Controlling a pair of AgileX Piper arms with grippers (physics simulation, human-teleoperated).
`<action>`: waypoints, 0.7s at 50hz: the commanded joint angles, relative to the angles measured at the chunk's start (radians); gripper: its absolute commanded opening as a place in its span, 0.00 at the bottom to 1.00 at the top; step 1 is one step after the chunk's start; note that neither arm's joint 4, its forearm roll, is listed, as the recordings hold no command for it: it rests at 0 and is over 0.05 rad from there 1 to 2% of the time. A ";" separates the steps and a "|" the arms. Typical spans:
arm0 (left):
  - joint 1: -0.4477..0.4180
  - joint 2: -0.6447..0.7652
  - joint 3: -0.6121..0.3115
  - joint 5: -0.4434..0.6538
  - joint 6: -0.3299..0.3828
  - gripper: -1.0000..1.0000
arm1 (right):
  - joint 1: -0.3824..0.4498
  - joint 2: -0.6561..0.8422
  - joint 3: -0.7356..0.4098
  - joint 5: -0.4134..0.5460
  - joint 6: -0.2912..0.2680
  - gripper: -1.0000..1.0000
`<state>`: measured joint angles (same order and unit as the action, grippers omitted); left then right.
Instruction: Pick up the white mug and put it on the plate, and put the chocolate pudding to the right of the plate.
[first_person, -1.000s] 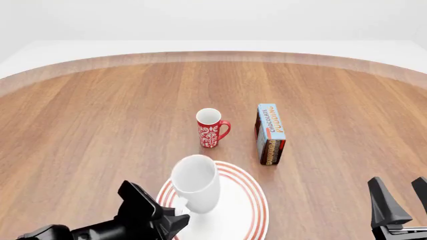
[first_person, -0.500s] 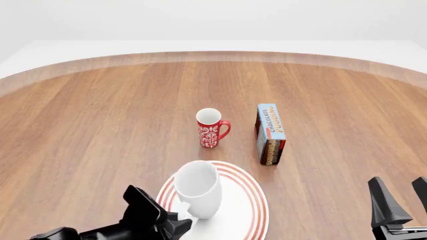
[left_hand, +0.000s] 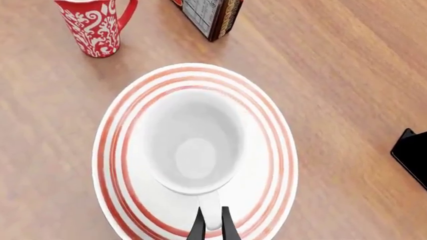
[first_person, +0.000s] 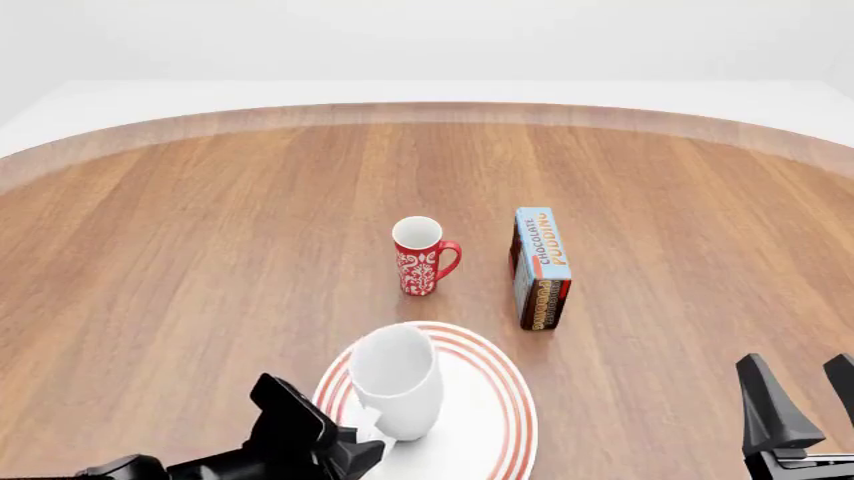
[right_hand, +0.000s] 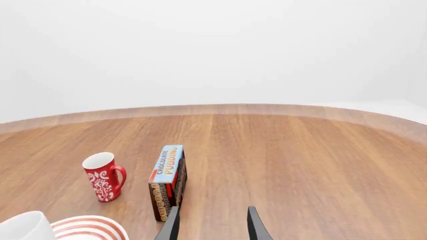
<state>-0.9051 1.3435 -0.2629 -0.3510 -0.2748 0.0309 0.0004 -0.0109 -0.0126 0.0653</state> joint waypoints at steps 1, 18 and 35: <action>0.005 0.012 0.001 -0.014 0.003 0.00 | 0.000 0.000 0.000 0.000 0.000 1.00; 0.000 0.031 0.012 -0.037 -0.008 1.00 | -0.001 0.000 0.000 0.000 0.000 1.00; 0.008 -0.006 0.013 -0.009 -0.005 1.00 | 0.000 0.000 0.000 0.000 0.000 1.00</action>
<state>-0.9008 1.3605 -0.2496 -0.3771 -0.2816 0.0307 0.0004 -0.0109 -0.0127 0.0656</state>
